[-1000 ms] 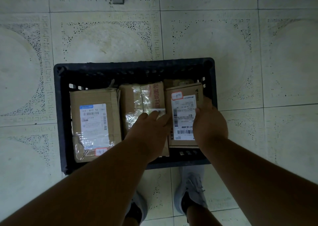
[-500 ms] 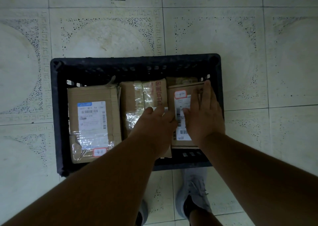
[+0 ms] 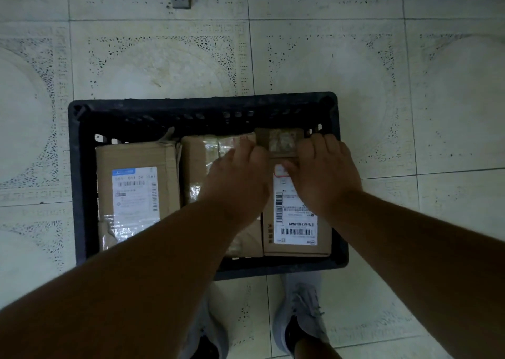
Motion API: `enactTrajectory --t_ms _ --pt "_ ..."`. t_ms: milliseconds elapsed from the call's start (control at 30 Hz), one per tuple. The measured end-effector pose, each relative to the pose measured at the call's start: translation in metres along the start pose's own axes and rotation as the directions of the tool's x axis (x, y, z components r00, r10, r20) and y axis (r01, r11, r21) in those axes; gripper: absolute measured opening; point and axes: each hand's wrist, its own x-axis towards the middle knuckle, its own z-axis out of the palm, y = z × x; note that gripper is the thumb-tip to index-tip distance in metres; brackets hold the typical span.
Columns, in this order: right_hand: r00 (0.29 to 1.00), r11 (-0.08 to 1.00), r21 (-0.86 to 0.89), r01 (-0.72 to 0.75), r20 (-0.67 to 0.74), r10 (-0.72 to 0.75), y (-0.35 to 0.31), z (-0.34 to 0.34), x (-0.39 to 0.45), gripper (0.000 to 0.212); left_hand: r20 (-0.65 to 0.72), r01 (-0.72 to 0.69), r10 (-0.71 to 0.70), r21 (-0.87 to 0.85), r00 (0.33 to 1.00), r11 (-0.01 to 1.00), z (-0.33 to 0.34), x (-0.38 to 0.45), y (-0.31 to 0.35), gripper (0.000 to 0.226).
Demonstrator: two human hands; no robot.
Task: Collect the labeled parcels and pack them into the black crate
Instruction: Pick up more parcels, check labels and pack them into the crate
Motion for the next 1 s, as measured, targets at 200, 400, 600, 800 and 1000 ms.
enactTrajectory --t_ms 200,400,600,800,1000 --pt "0.996 0.998 -0.007 0.055 -0.069 -0.055 0.007 0.007 -0.007 0.047 0.043 0.155 -0.149 -0.264 0.988 0.952 0.008 0.013 0.014 0.042" --pt "0.988 0.991 -0.127 0.046 0.153 -0.026 -0.004 0.015 0.013 0.077 -0.023 0.112 -0.128 -0.339 0.992 0.934 0.014 0.004 0.015 0.031" --pt "0.978 0.996 0.002 -0.09 0.19 0.088 -0.021 0.036 0.01 0.079 -0.093 0.245 -0.276 -0.254 0.957 0.936 0.016 -0.01 -0.015 0.044" --pt "0.986 0.979 0.165 -0.123 0.134 0.102 -0.021 0.047 0.011 0.085 -0.094 0.188 -0.202 -0.138 0.975 0.972 0.008 -0.019 -0.04 0.044" --pt "0.995 0.931 0.36 -0.062 0.09 0.031 -0.044 0.028 0.01 0.078 -0.154 0.269 -0.246 0.15 0.957 0.951 -0.009 -0.001 -0.069 0.046"
